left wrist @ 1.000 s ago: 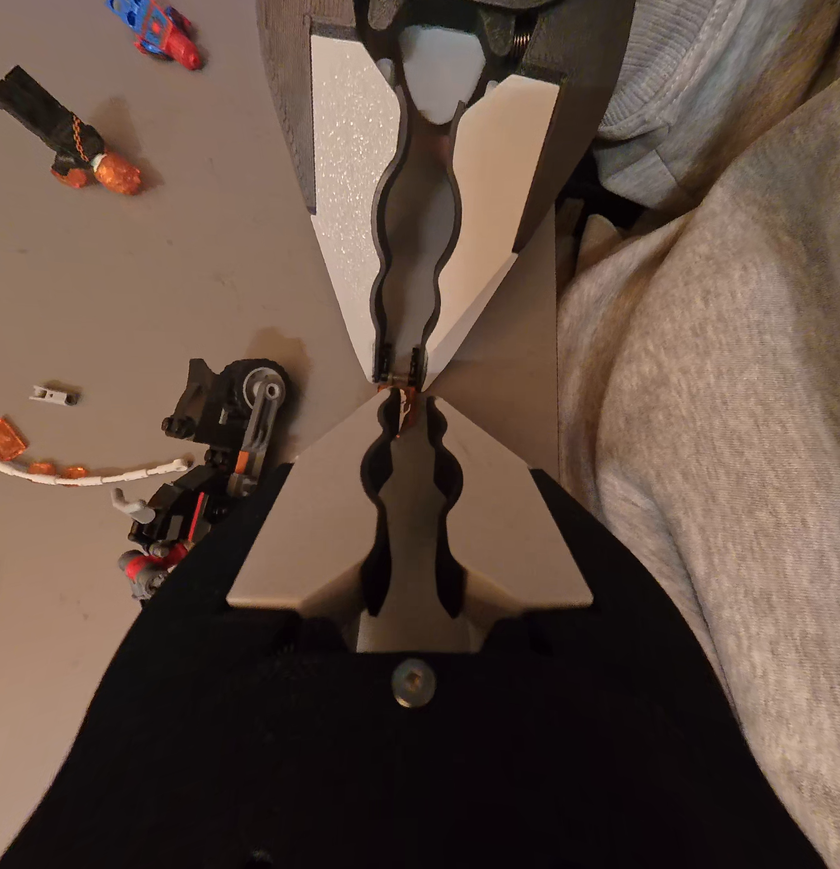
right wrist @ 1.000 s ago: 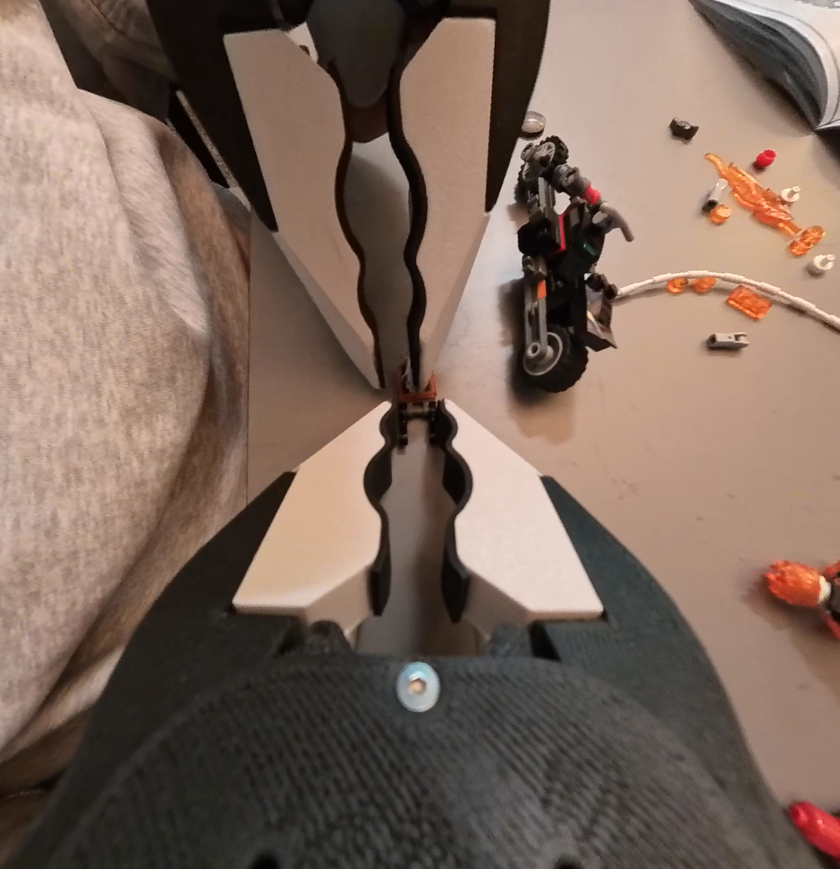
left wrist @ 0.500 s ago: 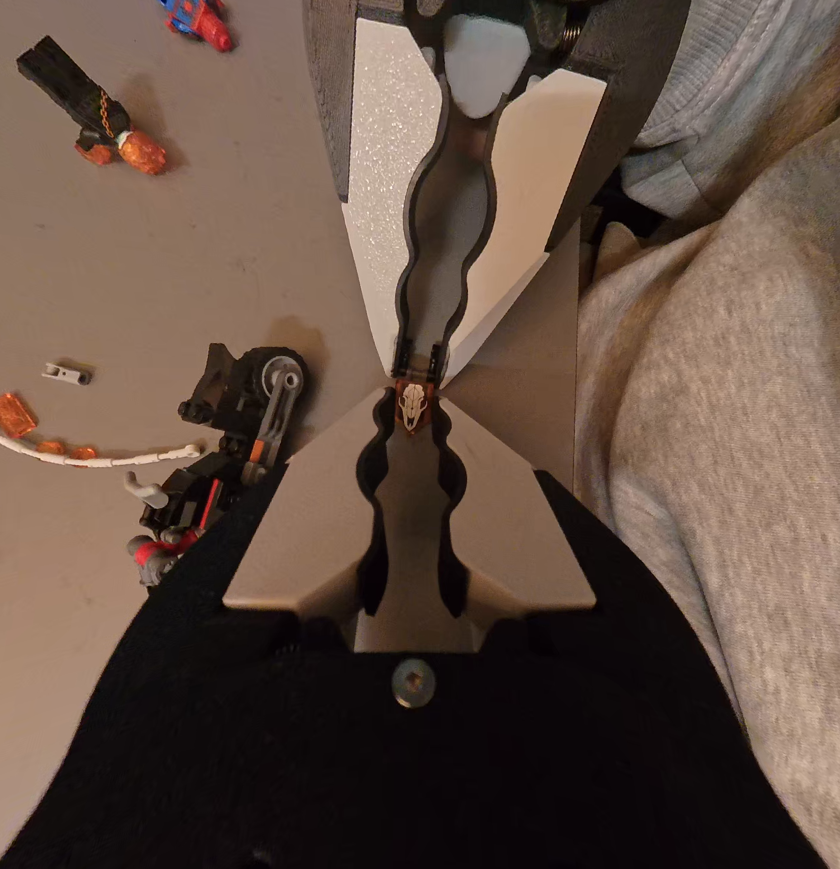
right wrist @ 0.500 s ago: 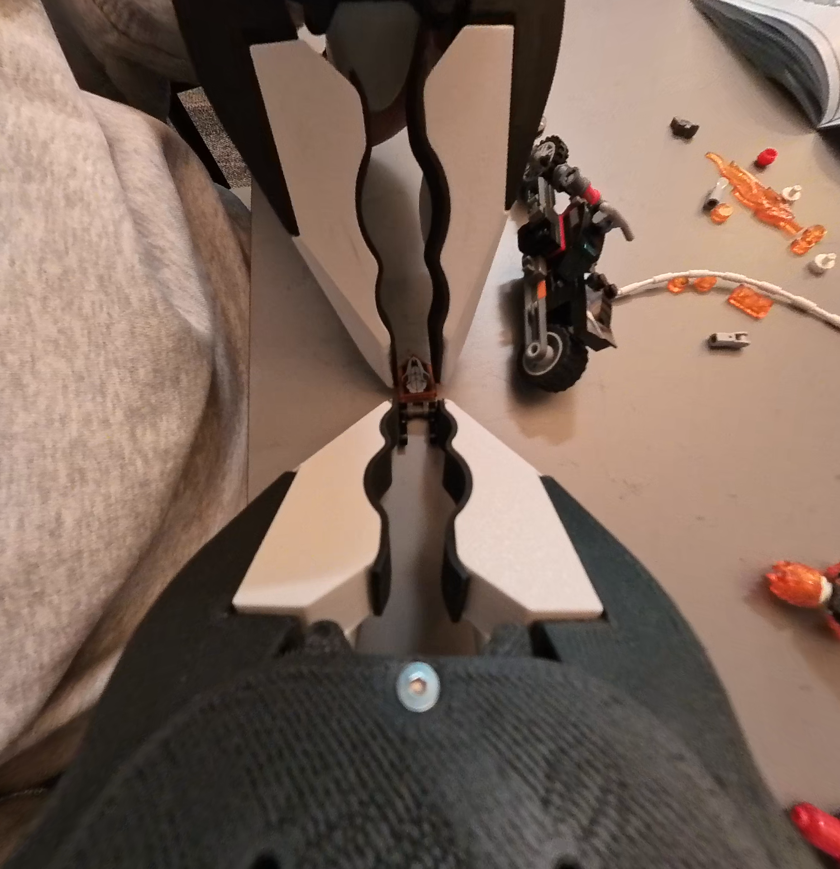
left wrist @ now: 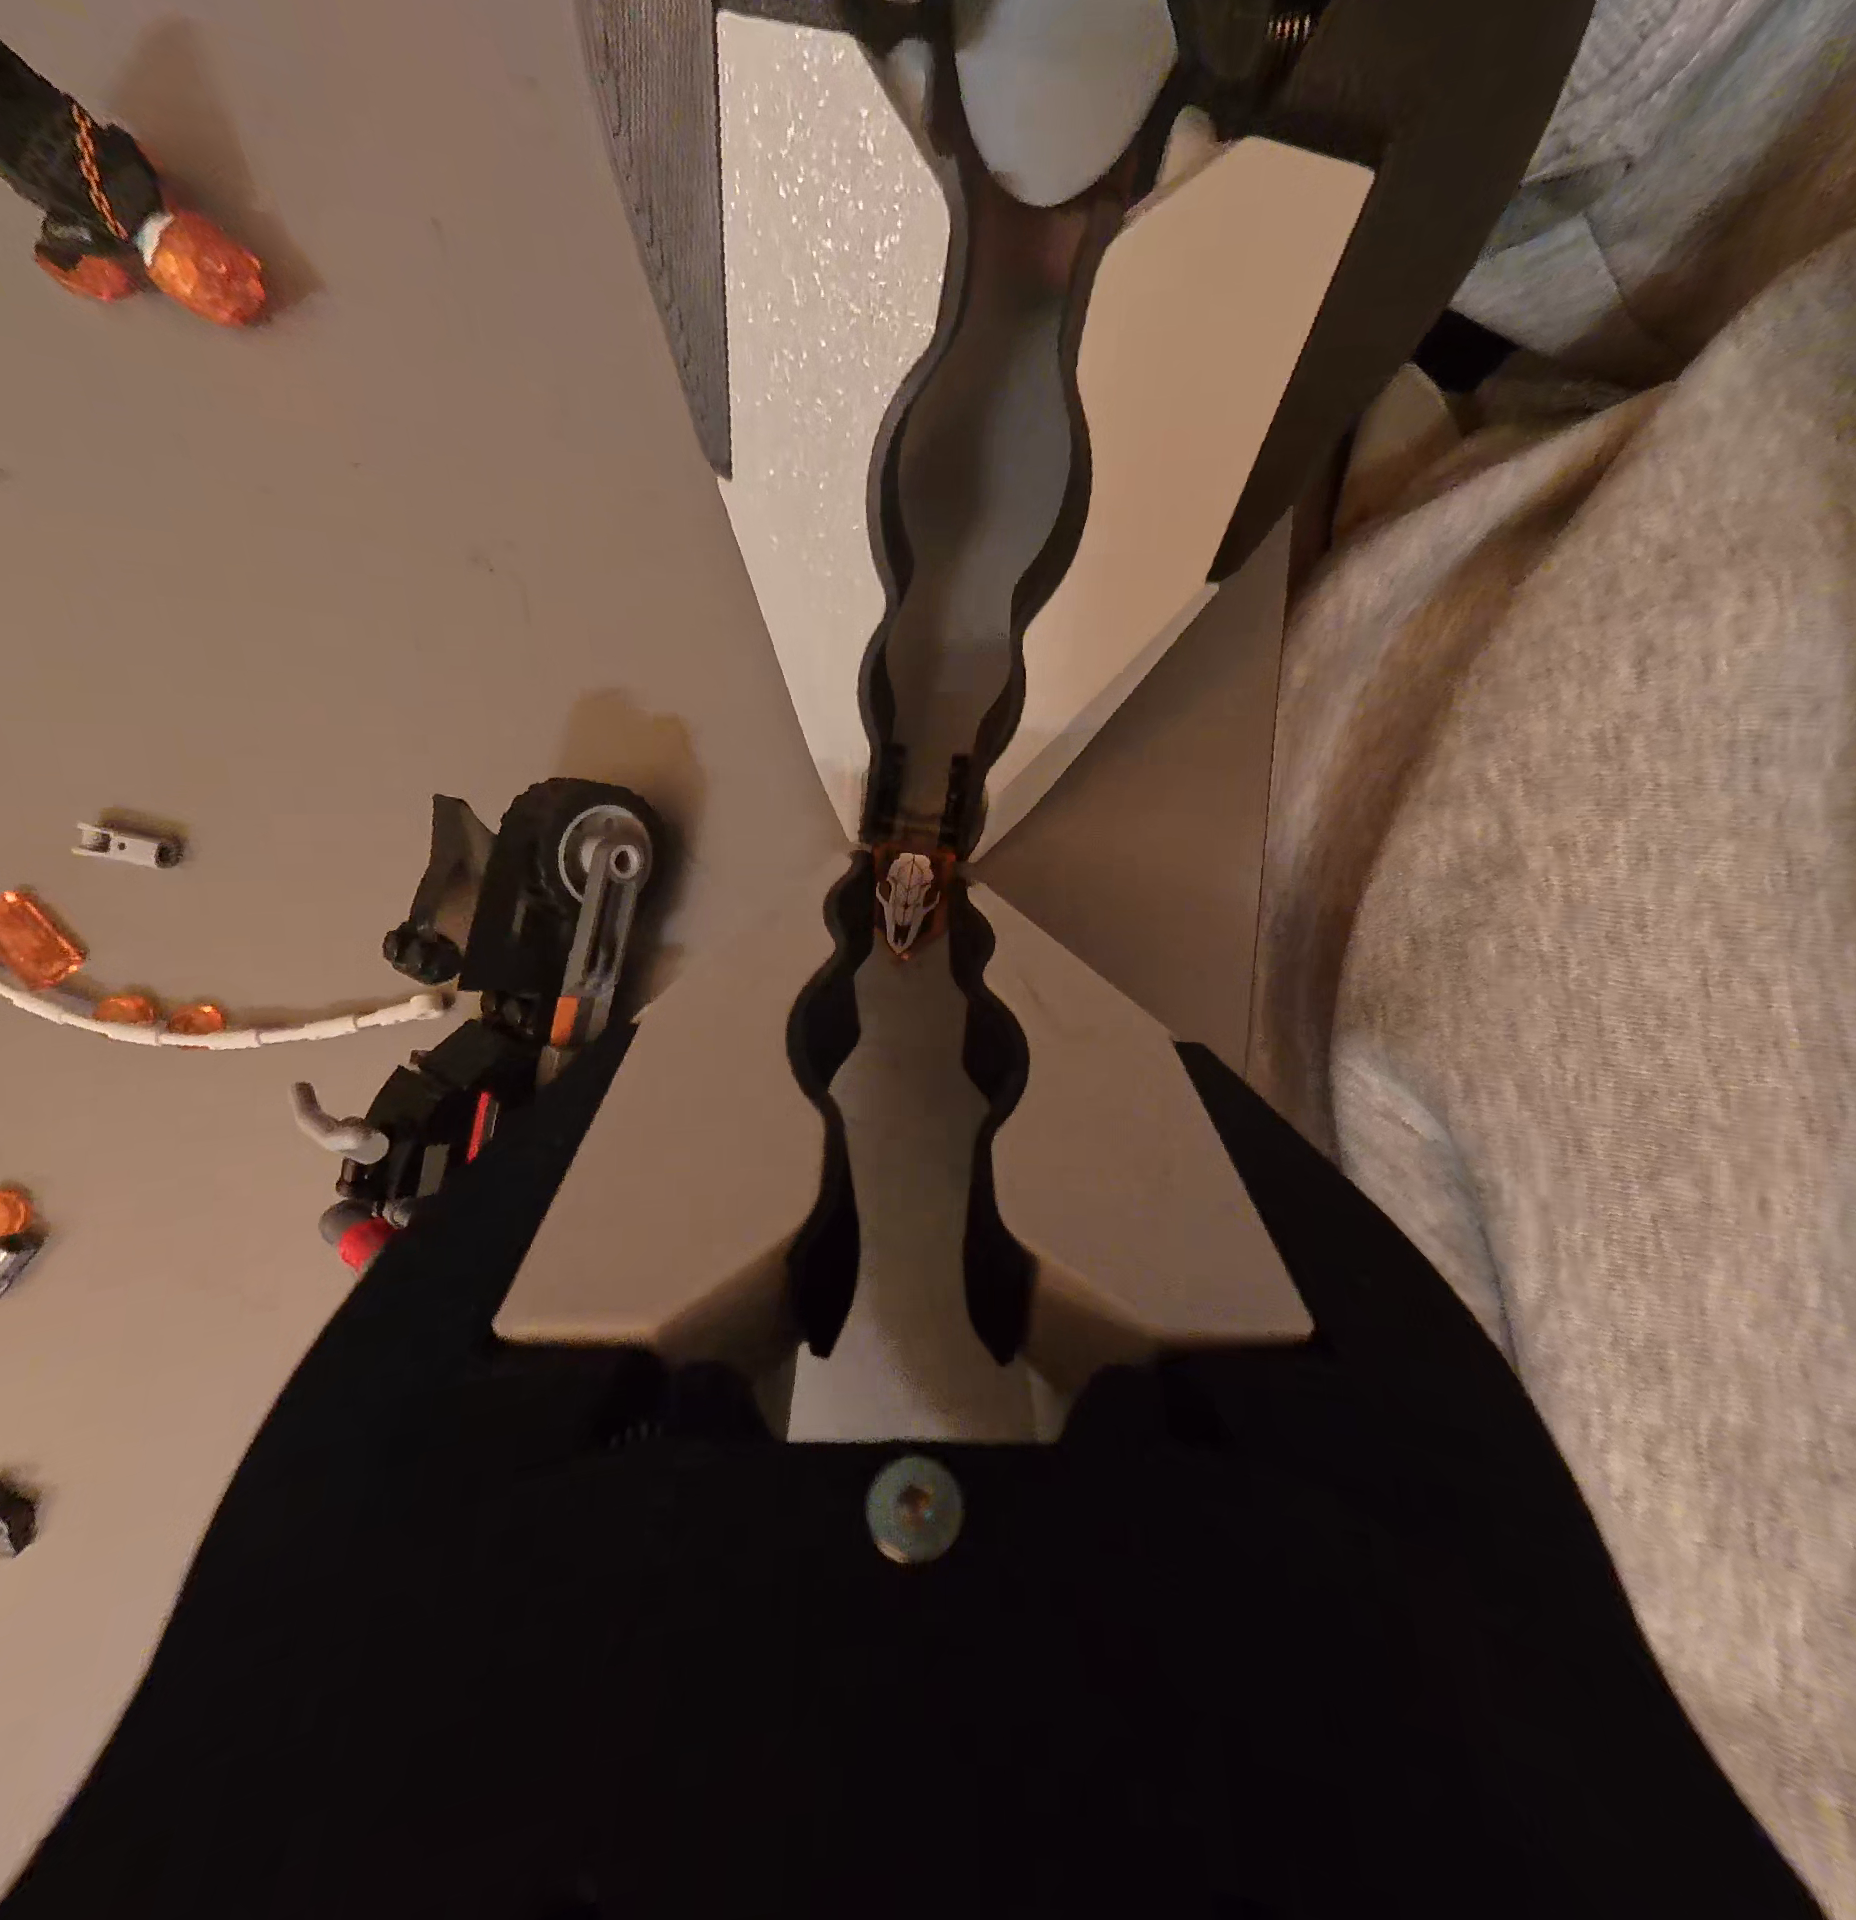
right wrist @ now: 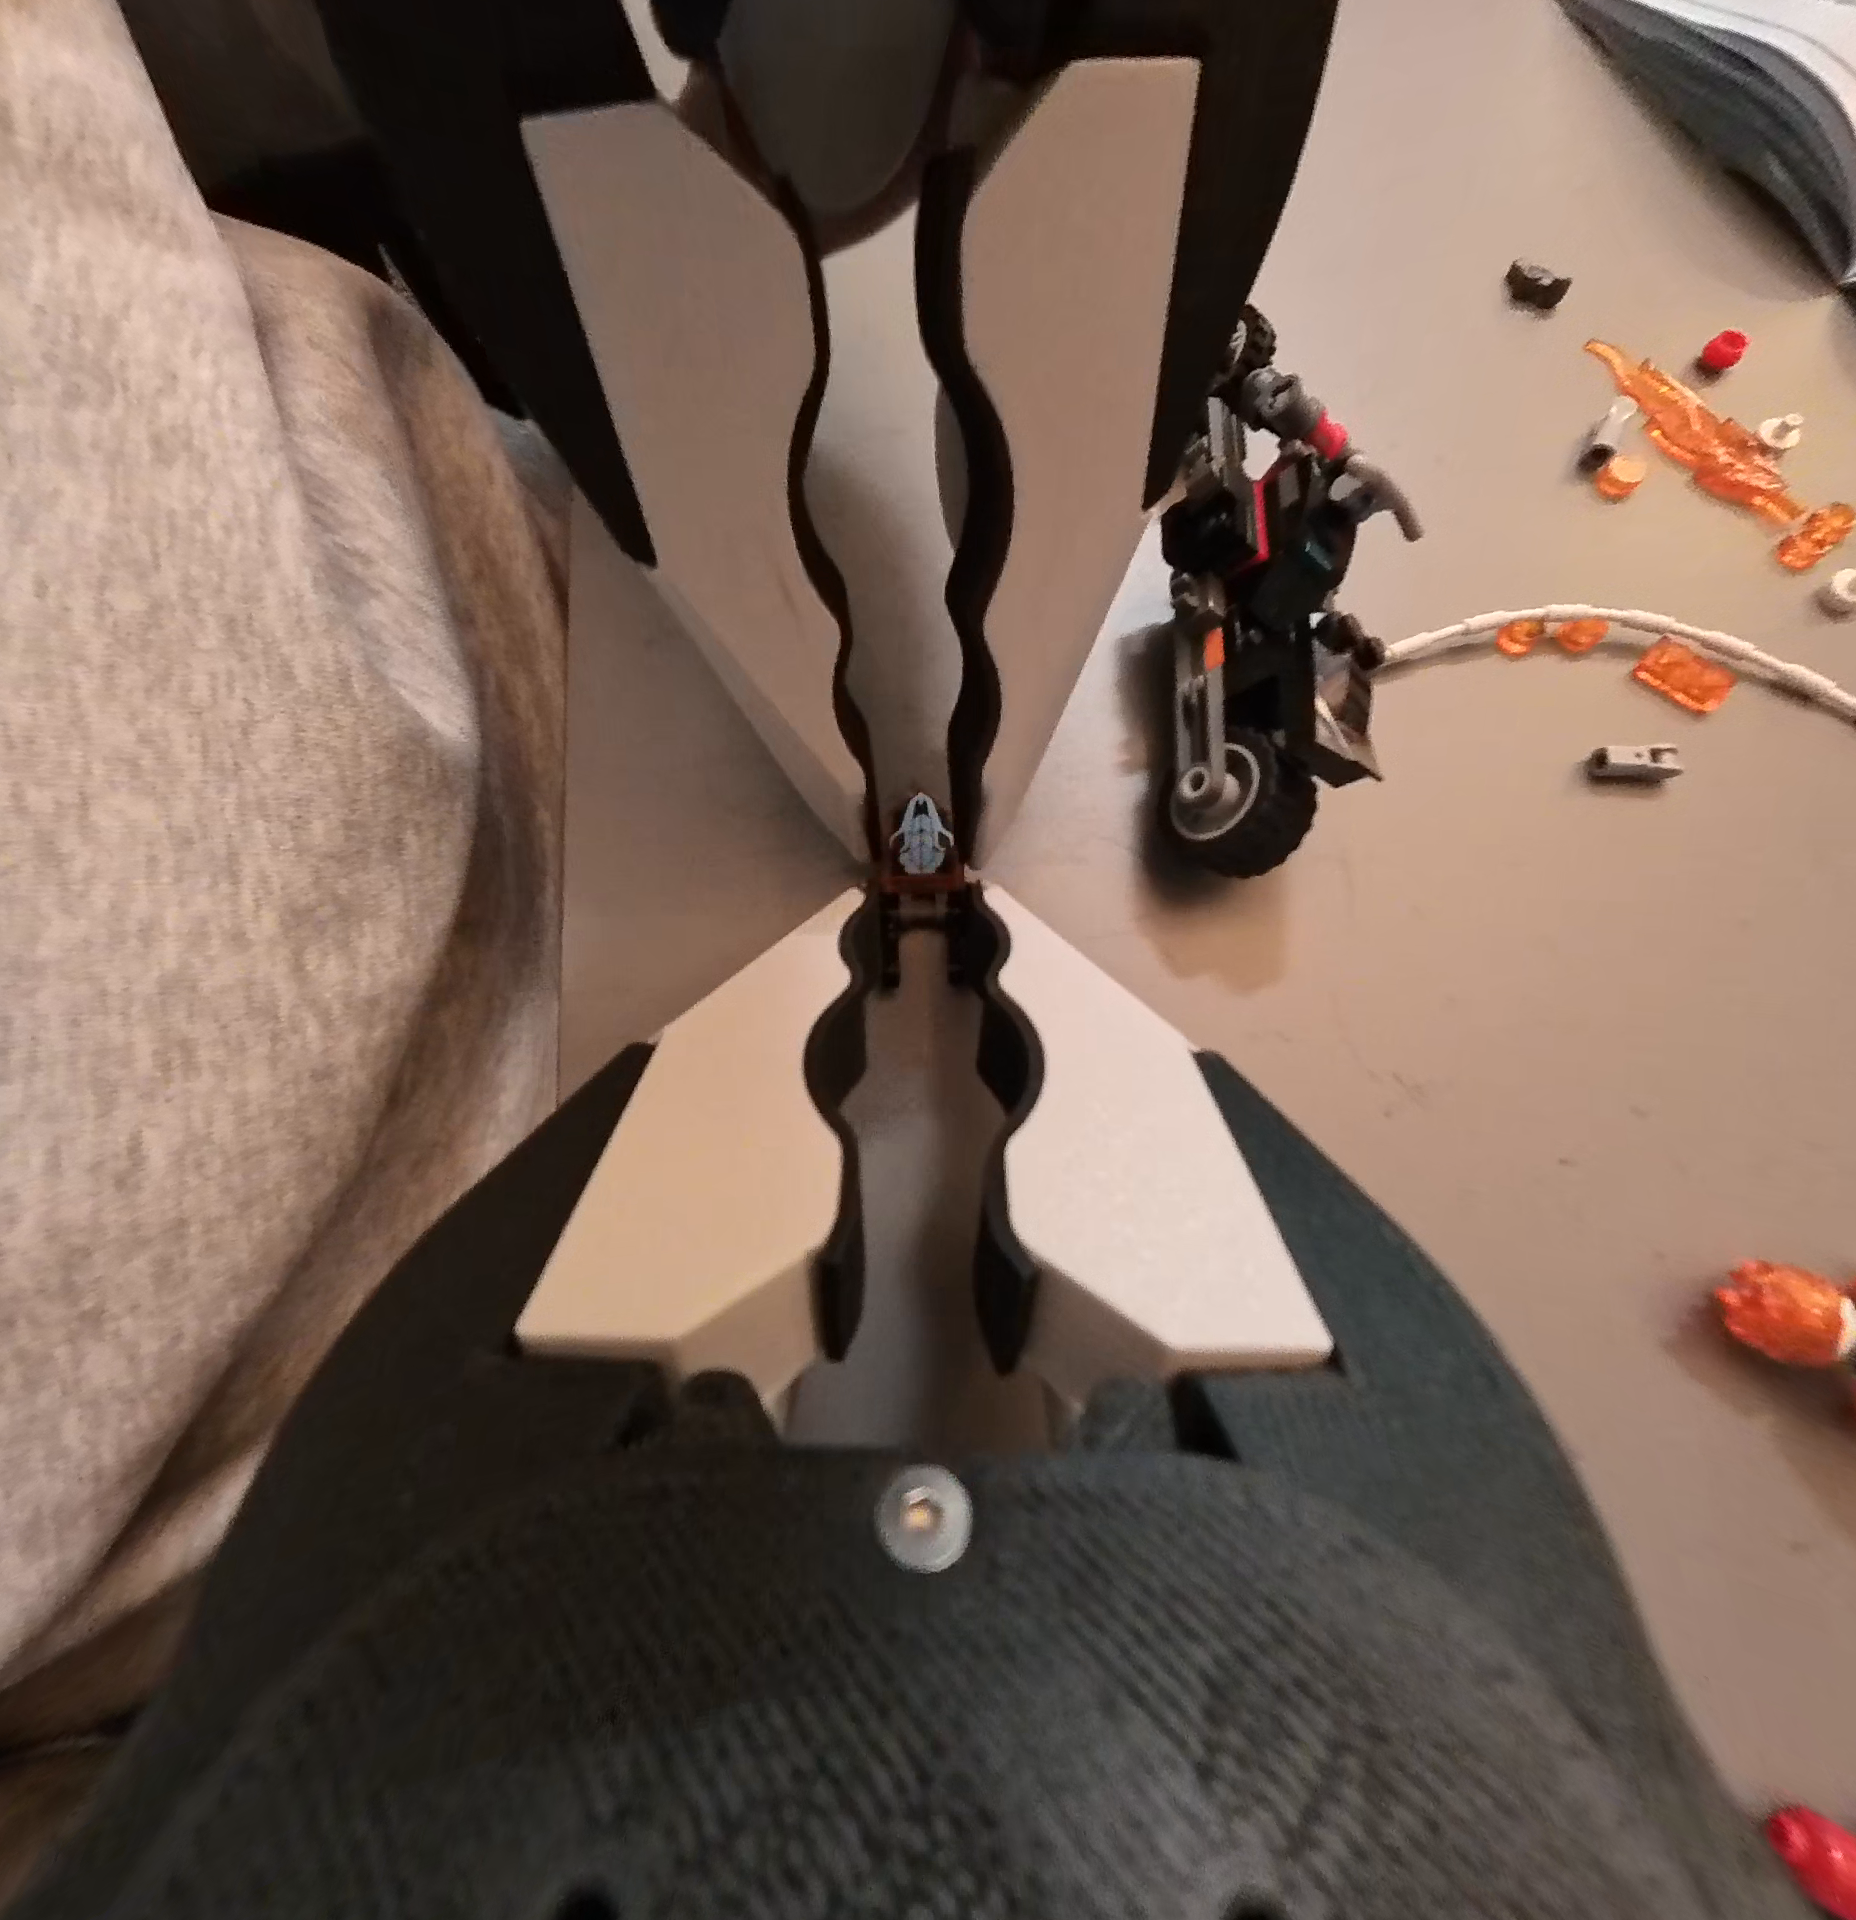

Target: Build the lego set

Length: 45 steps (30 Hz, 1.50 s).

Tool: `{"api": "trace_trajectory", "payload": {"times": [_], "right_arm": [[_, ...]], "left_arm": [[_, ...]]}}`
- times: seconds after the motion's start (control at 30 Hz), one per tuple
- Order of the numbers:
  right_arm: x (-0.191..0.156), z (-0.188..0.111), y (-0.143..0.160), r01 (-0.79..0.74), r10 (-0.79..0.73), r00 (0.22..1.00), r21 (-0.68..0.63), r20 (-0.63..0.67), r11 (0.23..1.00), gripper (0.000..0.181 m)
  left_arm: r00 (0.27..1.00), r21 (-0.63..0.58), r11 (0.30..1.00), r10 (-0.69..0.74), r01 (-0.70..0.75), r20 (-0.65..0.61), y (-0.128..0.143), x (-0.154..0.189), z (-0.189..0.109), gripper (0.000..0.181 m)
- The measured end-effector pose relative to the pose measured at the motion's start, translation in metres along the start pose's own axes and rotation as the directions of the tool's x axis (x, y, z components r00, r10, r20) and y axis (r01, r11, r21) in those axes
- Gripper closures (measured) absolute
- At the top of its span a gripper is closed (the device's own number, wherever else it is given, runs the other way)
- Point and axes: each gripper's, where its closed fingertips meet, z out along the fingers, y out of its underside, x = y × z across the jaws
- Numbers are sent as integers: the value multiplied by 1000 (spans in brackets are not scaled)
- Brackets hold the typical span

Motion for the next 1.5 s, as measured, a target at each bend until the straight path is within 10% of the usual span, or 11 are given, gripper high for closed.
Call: {"api": "trace_trajectory", "payload": {"times": [1.5], "right_arm": [[0,-2,-5,-128,128,992,0,-6,992,181]], "left_arm": [[994,-51,995,-76,80,77,-3,3,2,168]]}}
